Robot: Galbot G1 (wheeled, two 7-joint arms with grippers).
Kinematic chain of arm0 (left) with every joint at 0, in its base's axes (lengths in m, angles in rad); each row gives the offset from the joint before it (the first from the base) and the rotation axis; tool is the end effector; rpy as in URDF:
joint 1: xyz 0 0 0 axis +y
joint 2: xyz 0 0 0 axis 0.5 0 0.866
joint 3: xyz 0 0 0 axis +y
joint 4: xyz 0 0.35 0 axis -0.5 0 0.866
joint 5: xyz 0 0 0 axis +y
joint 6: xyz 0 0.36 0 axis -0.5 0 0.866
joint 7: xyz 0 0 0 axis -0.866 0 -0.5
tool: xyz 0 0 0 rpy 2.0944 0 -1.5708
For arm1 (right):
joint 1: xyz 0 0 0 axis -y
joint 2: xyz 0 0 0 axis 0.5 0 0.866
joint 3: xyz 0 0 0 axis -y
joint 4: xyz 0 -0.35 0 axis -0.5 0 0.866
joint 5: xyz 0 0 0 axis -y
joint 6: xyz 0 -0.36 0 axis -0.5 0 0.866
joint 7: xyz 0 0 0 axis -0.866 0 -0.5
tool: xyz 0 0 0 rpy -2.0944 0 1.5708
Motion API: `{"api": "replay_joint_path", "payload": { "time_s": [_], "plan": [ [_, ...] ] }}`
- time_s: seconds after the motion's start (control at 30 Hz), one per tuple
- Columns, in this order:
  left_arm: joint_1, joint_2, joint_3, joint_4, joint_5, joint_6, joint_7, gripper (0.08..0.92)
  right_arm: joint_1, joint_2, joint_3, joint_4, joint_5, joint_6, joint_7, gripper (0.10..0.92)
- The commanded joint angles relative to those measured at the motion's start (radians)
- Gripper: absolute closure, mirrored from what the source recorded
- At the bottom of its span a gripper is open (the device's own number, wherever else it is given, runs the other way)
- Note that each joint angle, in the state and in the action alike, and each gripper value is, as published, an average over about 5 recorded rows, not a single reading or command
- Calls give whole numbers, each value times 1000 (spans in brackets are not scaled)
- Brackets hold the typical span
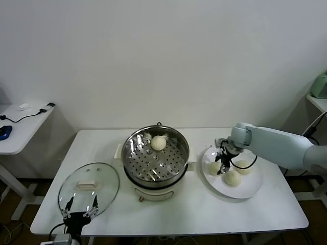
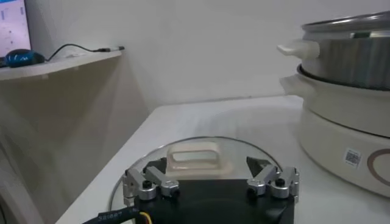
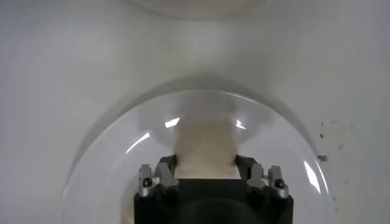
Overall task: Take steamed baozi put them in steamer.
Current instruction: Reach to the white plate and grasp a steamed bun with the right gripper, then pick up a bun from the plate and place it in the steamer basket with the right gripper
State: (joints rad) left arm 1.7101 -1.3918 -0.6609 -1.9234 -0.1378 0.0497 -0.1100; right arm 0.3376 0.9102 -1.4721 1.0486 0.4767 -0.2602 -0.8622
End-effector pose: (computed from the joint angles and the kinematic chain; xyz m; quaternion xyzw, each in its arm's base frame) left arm 0.1322 0.0857 -0.3745 0.0816 -0.9810 -0.0519 0.1679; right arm 0.5586 -0.1005 -0.2360 0.5014 -0.5622 0.4840 0.4452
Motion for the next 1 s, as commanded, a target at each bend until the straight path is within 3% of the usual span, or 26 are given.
{"api": "replay_joint_path", "payload": {
  "time_s": [0.03, 0.33, 0.5, 0.77, 1.0],
  "plan": [
    [6, -2, 3, -9, 3, 1, 0, 177, 142, -26, -59, 79, 30, 3, -43, 394],
    [6, -3, 18, -20, 14, 4, 1, 177, 703, 24, -358, 202, 331, 25, -154, 389],
    [8, -2, 26, -33, 16, 6, 1, 177, 869, 115, -353, 310, 527, -40, -125, 389],
    [13, -1, 31, -55, 16, 8, 2, 177, 801, 329, -213, 458, 730, -180, 40, 389],
    [19, -5, 31, -66, 16, 8, 1, 177, 600, 481, -174, 379, 712, -242, 134, 392]
  ]
}}
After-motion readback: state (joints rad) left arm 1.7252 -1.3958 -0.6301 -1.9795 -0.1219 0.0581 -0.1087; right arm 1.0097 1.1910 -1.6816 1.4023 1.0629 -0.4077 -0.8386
